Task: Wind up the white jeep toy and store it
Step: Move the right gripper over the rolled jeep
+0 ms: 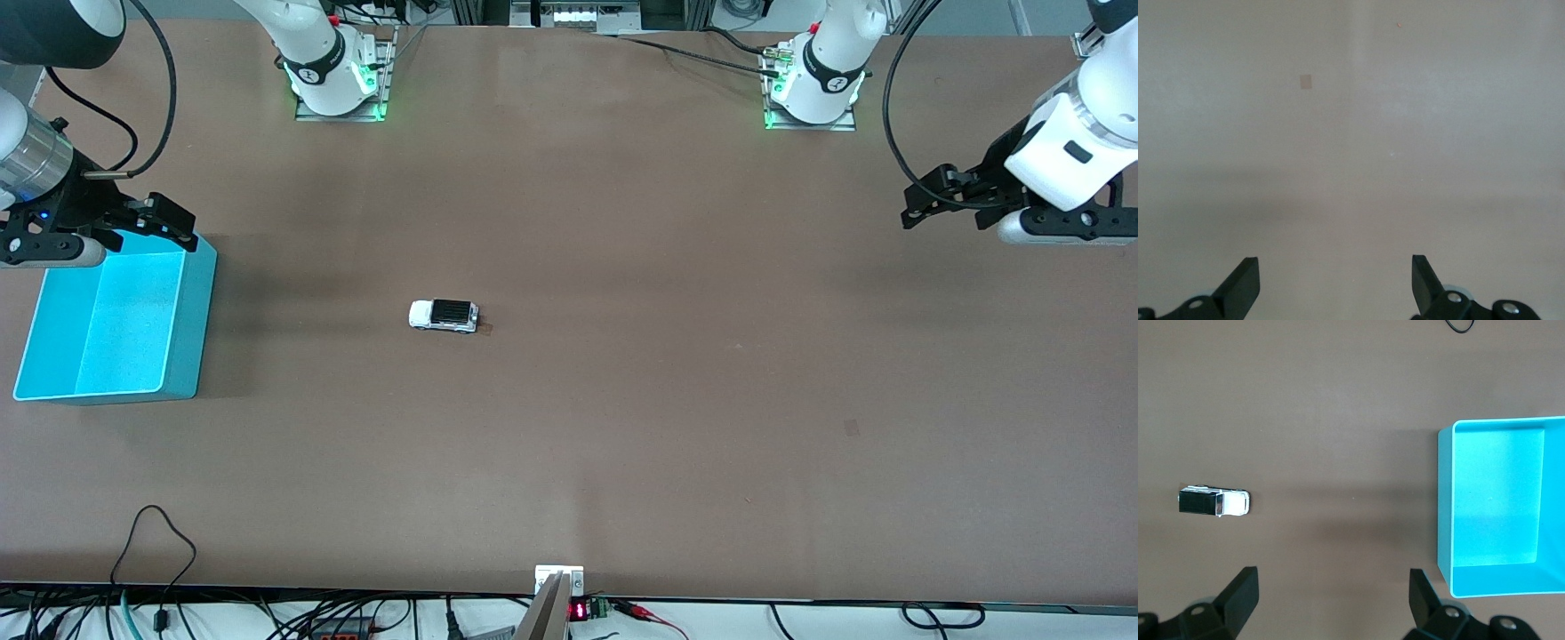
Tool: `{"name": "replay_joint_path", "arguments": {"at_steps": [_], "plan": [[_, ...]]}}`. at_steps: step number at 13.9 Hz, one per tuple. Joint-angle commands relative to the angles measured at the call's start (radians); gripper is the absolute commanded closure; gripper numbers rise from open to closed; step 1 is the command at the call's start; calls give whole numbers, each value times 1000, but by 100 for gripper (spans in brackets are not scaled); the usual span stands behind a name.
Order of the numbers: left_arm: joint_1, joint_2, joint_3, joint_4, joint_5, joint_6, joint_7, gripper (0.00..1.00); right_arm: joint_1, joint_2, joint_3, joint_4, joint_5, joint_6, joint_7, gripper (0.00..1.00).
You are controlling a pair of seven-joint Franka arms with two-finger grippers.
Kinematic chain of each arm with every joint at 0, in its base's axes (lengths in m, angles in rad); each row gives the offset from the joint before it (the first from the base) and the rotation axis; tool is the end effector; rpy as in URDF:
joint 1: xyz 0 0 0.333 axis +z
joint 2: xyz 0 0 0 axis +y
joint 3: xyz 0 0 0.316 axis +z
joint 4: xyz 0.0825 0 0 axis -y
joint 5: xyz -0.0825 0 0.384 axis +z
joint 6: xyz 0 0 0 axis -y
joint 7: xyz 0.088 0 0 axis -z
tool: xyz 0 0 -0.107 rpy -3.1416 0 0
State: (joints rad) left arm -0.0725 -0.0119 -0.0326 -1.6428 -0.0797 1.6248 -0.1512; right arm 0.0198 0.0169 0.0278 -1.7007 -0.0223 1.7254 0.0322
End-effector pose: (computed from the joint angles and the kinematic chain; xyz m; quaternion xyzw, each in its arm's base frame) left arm 0.5504 -0.0663 0.6020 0.9989 0.0253 -0.0081 0.0389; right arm 0.5681 0.0249 0.5667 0.9999 0.0094 0.0043 0.0106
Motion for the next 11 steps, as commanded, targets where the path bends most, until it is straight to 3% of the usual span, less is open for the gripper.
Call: {"name": "replay_joint_path", "arguments": {"at_steps": [1, 5, 7, 11], "plan": [[5, -43, -3, -40, 44, 49, -7, 0, -3, -14, 4, -20, 5, 0, -17, 0], [65, -46, 0, -37, 77, -16, 6, 0, 3, 26, 17, -16, 5, 0, -18, 0], [63, -48, 10, -34, 77, -25, 7, 0, 72, 29, 20, -16, 5, -7, -25, 0], [46, -57, 40, -37, 89, -16, 10, 0, 173, 63, 20, -20, 7, -14, -335, 0]]}}
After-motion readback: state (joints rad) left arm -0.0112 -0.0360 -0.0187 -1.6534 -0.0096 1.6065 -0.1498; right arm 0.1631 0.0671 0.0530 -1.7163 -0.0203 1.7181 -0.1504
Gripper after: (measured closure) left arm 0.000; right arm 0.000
